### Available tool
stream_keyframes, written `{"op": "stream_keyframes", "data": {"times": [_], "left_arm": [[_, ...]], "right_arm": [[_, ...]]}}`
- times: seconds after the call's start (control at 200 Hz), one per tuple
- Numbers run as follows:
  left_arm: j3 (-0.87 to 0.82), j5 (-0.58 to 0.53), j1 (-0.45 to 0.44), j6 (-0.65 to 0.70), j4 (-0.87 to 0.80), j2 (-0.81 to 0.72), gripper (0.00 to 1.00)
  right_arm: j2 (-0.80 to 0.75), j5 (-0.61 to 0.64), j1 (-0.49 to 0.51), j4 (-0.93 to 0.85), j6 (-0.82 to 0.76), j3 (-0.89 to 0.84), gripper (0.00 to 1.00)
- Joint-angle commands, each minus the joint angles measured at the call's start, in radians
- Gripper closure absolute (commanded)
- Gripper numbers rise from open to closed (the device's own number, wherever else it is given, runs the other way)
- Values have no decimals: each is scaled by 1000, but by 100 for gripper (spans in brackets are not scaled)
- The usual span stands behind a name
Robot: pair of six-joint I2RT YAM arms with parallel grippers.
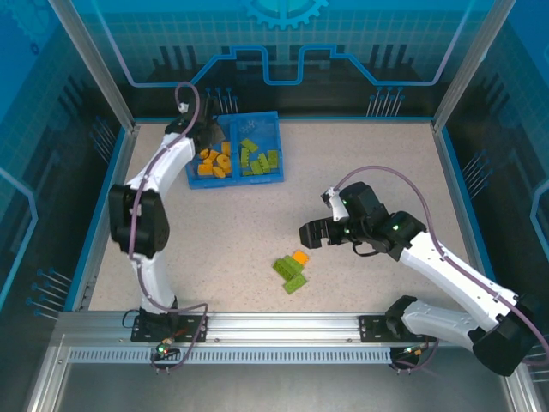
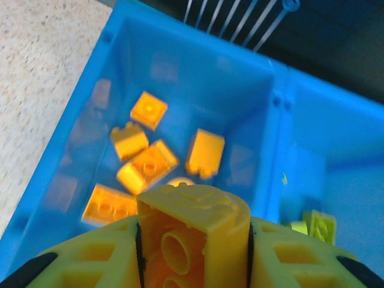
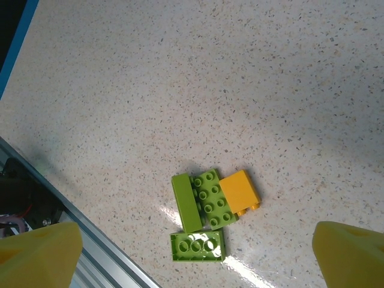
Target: Sort the legos into containers by color
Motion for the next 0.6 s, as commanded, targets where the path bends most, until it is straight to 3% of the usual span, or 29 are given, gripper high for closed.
{"op": "stream_keyframes", "data": {"times": [0.0,0.16,0.315,0.465,0.595], "left_arm": [[164,77,39,-27,-68,136,71],[388,98,50,-38,-163,296,49],[404,125,52,-45,-160,279,43],[322,160,36,-38,-138,143,45],[64,179,-59,-39,-55,-115,46]], "right_arm": [[-46,22,9,-24,12,7,0],[-78,40,10,-48,17,10,0],[-104,57,11,-46,27,5,0],[-97,58,11,-38,26,7,0],[-90,94,11,-30,40,1,0]]}}
